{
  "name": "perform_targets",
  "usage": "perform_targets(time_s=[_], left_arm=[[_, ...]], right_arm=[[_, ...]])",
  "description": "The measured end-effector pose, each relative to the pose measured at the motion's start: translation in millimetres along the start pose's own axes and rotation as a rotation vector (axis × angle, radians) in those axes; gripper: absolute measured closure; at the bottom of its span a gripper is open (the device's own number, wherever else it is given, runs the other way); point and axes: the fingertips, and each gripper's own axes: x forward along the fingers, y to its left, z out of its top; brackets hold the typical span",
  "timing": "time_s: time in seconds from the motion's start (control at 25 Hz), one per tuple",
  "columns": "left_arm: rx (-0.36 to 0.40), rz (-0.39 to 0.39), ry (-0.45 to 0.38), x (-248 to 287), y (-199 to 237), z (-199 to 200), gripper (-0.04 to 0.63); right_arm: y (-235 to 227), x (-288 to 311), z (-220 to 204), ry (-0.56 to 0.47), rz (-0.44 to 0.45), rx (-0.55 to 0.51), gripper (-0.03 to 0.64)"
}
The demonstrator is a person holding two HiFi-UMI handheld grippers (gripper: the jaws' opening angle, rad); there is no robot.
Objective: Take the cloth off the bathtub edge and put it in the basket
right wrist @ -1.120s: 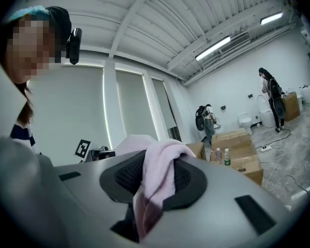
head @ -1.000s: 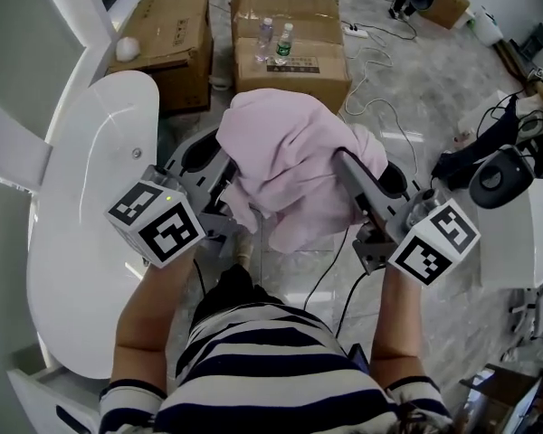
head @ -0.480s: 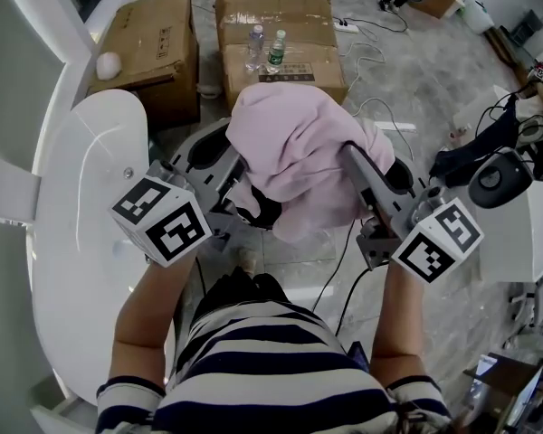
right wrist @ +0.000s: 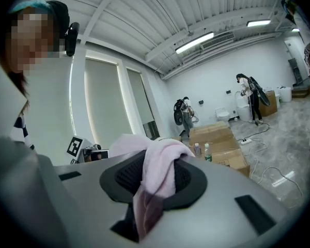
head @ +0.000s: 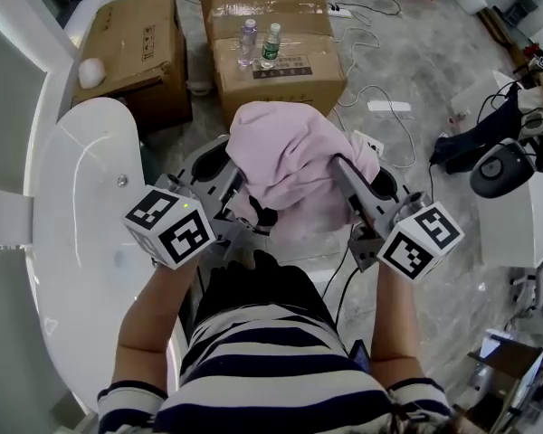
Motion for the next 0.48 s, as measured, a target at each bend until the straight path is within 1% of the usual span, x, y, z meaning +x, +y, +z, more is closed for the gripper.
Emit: perform_targets(time_s=[0.2,0.36,0.48], left_arm=[[-0.001,0.04,0.058,9,20,-30,0.546],[-0.025,0.084,0.082,20,35,-50,0.546],[-0.023,0.128,0.104,30,45,-70,0.546]], right_arm=[[-20,10,-32,0.059,-0.023,0.025,0.518],[-40,20,-51,0.087,-0.019,0.035,0.518],[-59,27,-68,0.101,-0.015,0.044,0.518]])
